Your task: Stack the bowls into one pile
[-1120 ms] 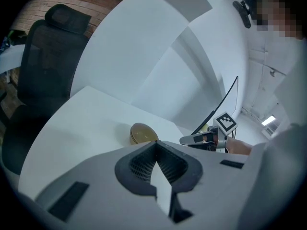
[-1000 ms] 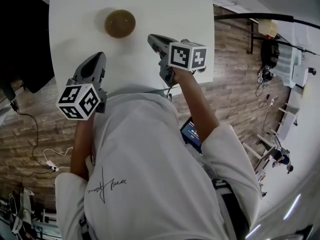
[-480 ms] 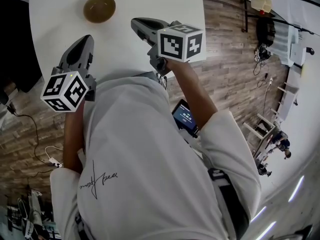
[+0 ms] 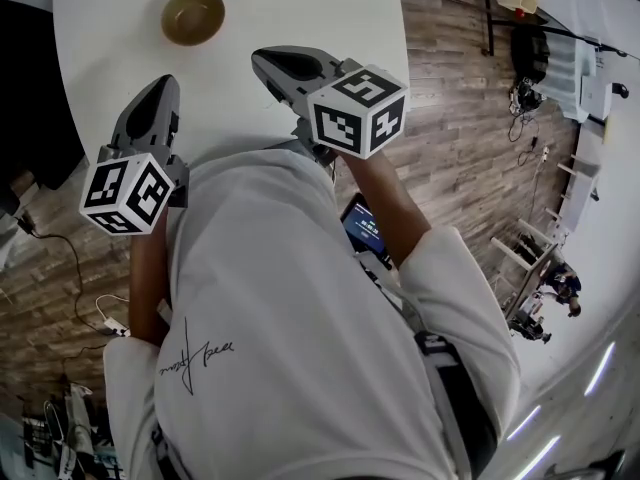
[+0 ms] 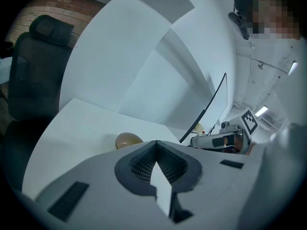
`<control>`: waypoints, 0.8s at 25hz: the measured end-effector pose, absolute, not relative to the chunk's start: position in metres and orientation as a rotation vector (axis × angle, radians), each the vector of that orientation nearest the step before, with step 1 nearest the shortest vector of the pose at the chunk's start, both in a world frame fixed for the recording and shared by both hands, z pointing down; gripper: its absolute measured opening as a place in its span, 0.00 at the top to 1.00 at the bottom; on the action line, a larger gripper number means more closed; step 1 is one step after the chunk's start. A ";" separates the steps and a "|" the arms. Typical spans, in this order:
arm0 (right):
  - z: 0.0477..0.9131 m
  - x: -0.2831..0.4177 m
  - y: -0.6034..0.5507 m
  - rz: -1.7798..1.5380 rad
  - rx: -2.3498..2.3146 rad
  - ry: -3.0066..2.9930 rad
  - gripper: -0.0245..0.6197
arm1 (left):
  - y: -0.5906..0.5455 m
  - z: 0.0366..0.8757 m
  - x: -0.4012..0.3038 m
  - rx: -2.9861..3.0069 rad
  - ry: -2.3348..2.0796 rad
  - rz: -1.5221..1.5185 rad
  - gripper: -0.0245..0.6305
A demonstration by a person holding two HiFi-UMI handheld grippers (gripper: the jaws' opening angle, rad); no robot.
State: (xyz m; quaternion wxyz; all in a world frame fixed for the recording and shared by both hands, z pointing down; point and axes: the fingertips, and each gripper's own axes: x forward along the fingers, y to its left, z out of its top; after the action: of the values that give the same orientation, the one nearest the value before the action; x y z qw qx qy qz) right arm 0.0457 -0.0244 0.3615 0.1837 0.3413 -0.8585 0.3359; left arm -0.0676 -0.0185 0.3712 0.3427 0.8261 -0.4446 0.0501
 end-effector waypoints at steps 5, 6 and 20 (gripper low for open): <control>0.348 0.041 -0.021 0.886 0.962 -2.465 0.95 | -0.018 0.360 -0.068 2.194 -1.198 0.138 0.96; 0.346 0.040 -0.020 0.870 0.967 -2.468 0.95 | -0.018 0.358 -0.068 2.205 -1.204 0.141 0.96; 0.329 0.036 -0.009 0.735 1.033 -2.470 0.95 | -0.020 0.345 -0.064 2.249 -1.248 0.177 0.96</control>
State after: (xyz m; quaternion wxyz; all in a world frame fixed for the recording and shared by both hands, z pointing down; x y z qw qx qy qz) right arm 0.0358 -0.0090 0.3294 0.1814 0.3659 -0.8748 0.2605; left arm -0.0638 -0.0204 0.3454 0.2783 0.8379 -0.4649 0.0658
